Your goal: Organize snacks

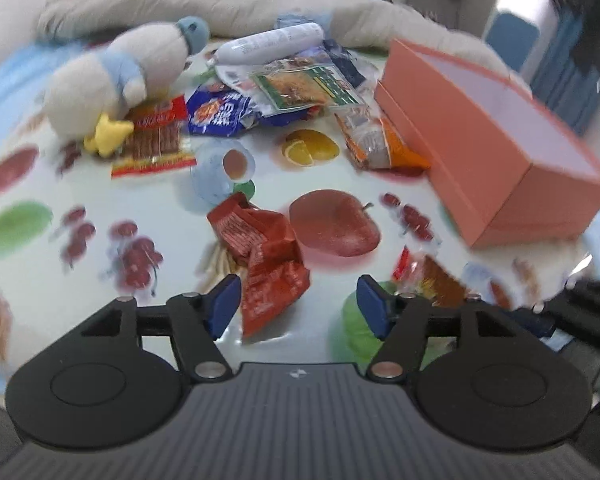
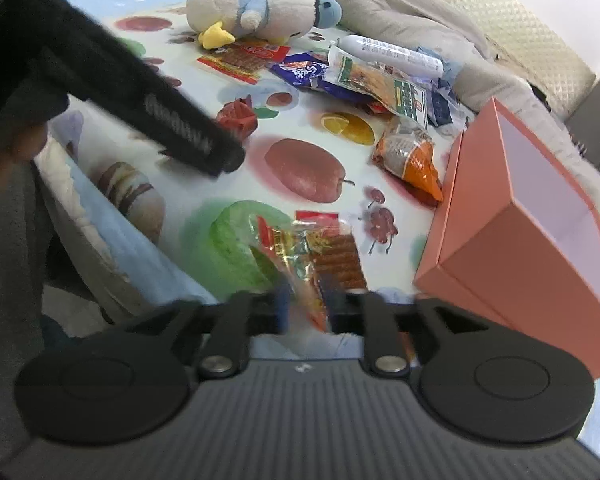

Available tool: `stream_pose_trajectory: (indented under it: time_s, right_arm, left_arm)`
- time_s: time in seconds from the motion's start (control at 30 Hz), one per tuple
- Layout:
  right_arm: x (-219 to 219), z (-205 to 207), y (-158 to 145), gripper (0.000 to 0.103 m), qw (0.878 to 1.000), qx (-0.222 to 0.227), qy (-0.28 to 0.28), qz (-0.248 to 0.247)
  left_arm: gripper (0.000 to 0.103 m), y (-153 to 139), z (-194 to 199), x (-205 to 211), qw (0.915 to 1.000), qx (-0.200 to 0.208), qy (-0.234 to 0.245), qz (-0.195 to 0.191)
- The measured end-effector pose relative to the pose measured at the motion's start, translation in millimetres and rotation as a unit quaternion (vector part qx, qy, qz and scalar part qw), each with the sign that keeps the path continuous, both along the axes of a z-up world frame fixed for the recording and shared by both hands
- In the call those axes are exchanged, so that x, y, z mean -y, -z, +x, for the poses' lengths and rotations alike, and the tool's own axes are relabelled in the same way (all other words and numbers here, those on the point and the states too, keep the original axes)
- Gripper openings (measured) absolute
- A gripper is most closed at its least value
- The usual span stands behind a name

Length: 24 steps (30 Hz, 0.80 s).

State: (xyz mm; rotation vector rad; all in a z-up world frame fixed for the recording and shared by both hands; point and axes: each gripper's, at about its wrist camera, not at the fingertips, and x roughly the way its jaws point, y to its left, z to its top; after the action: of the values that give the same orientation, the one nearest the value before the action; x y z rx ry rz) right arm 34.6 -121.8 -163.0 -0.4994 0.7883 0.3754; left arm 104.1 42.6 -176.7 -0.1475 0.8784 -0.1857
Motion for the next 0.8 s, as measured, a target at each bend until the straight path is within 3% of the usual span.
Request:
stream_pose_trajectory:
  time_s: [0.13, 0.2, 0.27, 0.43, 0.53, 0.8]
  right_arm:
    - [7.5, -3.4, -0.6, 0.049, 0.999, 0.002, 0.016, 0.035]
    - [15.3, -2.3, -3.4, 0.069, 0.997, 0.010, 0.034, 0.068]
    - [24.8, 1.4, -5.5, 0.081, 0.993, 0.015, 0.062, 0.102]
    - [47.6, 22.2, -0.3, 0.081, 0.980, 0.008, 0.123, 0.156]
    - [55.1, 36.4, 11.2, 0.081, 0.974, -0.012, 0.146, 0.171]
    - [57.7, 47.9, 38.4, 0.081, 0.972, -0.043, 0.146, 0.178]
  left_arm:
    - [0.070, 0.1, 3.4, -12.5, 0.9978, -0.016, -0.028, -0.057]
    - [0.077, 1.0, 7.5, -15.2, 0.9969, -0.022, -0.044, -0.061]
    - [0.080, 3.8, 13.7, -15.6, 0.9965, -0.035, -0.052, -0.054]
    - [0.081, 4.9, 23.4, -17.4, 0.9950, -0.034, -0.056, -0.075]
    - [0.081, 8.5, 30.3, -11.7, 0.9959, -0.038, -0.055, -0.061]
    - [0.081, 24.1, 40.4, -6.1, 0.9962, -0.055, -0.050, -0.045]
